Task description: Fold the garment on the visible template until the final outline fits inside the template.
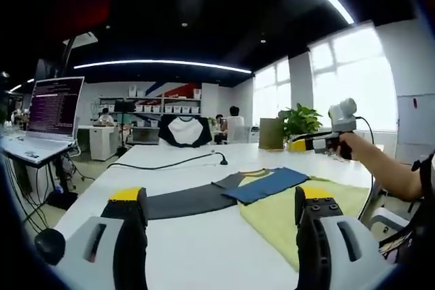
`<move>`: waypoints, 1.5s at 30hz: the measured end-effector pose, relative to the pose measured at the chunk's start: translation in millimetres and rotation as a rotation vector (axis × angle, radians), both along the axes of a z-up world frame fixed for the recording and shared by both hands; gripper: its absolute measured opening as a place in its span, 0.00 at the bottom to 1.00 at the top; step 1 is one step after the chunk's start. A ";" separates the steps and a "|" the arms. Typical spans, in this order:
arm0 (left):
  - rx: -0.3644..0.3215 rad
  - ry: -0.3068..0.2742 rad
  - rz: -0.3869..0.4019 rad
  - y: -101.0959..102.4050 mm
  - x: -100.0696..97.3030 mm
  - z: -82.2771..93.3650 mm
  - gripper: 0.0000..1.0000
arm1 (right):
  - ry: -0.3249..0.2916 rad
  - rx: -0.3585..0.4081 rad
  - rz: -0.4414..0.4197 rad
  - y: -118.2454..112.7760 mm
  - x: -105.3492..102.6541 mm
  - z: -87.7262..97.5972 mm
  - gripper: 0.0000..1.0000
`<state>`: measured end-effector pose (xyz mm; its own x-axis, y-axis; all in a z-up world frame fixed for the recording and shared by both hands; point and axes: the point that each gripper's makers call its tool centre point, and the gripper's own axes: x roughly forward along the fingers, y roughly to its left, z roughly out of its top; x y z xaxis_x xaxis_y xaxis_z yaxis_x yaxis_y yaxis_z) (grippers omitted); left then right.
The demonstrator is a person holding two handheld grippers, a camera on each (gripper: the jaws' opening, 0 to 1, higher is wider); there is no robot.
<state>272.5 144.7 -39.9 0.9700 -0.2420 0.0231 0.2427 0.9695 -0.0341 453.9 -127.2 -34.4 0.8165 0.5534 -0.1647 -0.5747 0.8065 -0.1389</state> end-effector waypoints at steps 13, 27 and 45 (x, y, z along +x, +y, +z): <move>0.037 -0.018 0.025 8.2 -0.5 -1.2 0.98 | -0.110 0.047 -0.166 -104.9 -43.0 7.2 0.67; 0.053 -0.081 0.033 8.4 -6.4 21.2 1.00 | -0.174 0.082 -0.253 -165.8 -88.9 9.7 0.92; 0.084 -0.053 0.020 4.5 6.0 4.1 1.00 | -0.162 0.089 -0.435 -238.3 -122.4 -19.0 0.99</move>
